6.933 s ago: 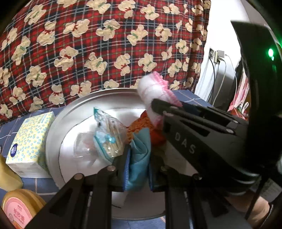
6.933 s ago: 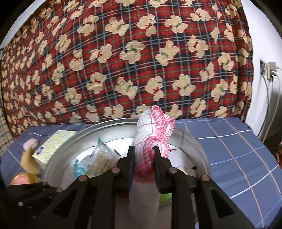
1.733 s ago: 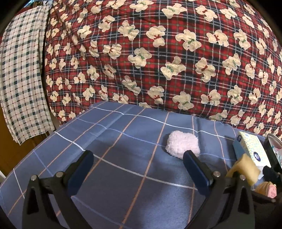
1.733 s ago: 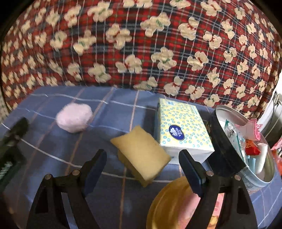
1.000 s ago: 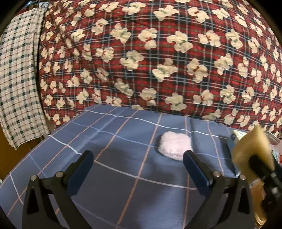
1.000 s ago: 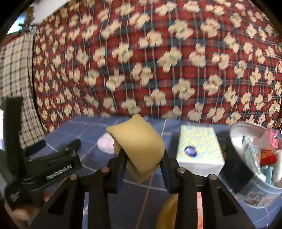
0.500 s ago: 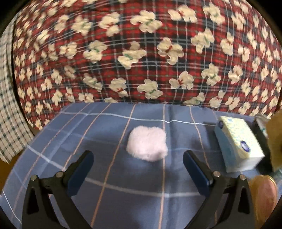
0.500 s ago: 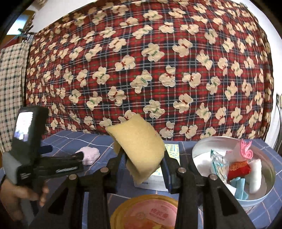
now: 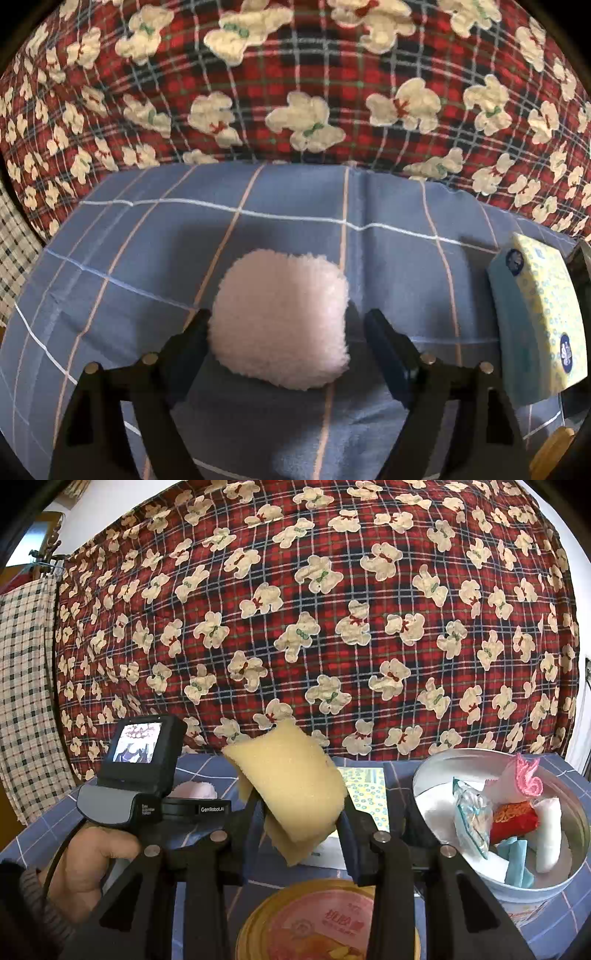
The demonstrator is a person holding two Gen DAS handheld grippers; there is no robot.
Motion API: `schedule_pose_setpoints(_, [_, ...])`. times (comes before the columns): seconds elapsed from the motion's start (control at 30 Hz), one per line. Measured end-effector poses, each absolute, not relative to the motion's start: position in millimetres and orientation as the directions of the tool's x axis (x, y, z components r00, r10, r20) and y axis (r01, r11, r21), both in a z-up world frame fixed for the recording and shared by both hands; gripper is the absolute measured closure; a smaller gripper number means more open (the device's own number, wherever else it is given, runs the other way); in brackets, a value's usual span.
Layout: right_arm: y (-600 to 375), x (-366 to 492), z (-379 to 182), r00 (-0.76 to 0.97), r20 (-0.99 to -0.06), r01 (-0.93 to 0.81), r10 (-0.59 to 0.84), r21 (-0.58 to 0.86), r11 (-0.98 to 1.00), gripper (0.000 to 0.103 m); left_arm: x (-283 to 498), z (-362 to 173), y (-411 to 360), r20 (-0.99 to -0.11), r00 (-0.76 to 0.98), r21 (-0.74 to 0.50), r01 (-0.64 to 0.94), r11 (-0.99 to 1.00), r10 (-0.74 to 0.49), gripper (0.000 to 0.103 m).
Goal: Organize soft objects
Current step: 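Grasp the pink fluffy ball with the left tool while the right tool holds the sponge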
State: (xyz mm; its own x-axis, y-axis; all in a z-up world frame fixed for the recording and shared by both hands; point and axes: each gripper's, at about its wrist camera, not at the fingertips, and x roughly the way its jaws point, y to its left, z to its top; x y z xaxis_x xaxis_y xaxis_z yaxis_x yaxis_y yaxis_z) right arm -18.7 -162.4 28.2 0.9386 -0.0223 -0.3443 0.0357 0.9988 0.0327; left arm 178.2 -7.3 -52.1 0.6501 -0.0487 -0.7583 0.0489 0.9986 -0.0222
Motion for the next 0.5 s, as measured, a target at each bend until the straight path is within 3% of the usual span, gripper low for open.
schedule_pose_setpoints(0.07, [-162.0, -18.4, 27.6, 0.938, -0.346, 0.039, -0.026, 0.030, 0.999, 0.063, 180.6, -55.2, -5.8, -0.771, 0.634, -0.033, 0.046, 0.998, -0.055, 0.039])
schedule_pose_setpoints(0.23, [-163.0, -16.7, 24.9, 0.934, -0.354, 0.053, -0.039, 0.029, 0.998, 0.063, 182.3, -54.6, 3.2, -0.774, 0.626, -0.091, 0.042, 0.995, -0.097, 0.054])
schedule_pose_setpoints(0.33, [-164.9, -18.2, 25.4, 0.938, -0.343, 0.061, -0.046, 0.034, 0.998, 0.063, 175.7, -47.3, 5.1, -0.745, 0.659, -0.101, 0.044, 0.994, -0.105, 0.056])
schedule_pose_setpoints(0.5, [-166.3, -20.8, 27.4, 0.948, -0.314, 0.072, -0.060, 0.027, 0.997, 0.063, 137.4, -20.0, -6.7, -0.588, 0.808, -0.010, 0.051, 0.999, -0.047, 0.056])
